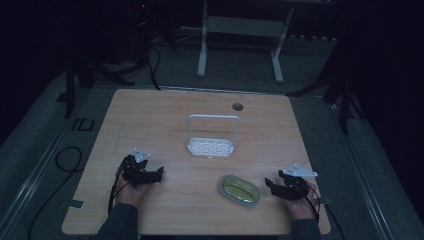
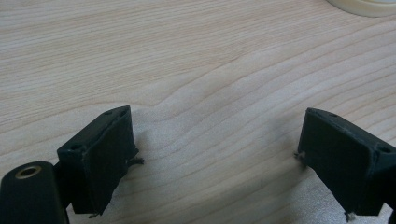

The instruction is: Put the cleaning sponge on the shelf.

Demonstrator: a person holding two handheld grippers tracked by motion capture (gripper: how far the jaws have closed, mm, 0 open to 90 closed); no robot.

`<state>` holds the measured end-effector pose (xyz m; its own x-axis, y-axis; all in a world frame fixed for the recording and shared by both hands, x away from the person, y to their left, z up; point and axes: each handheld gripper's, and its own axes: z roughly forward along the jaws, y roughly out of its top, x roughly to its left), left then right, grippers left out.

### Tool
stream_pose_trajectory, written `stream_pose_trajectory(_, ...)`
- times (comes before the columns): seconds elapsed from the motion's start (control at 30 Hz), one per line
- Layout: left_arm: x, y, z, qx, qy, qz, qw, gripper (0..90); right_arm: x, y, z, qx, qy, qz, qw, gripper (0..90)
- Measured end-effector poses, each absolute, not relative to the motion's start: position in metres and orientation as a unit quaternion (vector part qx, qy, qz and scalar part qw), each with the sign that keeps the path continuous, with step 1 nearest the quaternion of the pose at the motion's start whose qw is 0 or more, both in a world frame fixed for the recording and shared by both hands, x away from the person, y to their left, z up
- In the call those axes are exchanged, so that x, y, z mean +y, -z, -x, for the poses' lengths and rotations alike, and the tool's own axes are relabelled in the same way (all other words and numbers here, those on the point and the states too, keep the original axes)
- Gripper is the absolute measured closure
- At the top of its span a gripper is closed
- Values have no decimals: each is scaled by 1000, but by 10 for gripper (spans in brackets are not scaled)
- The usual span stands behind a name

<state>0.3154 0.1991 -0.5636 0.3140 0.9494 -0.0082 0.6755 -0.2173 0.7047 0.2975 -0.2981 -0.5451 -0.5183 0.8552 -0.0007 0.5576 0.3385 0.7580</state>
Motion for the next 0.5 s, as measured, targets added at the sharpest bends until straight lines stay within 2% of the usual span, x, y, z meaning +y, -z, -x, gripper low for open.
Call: stream_pose_trajectory(0.5, 199, 564, -315, 543, -220, -748, 311, 109, -289, 512, -290, 803, -356, -425, 217, 421)
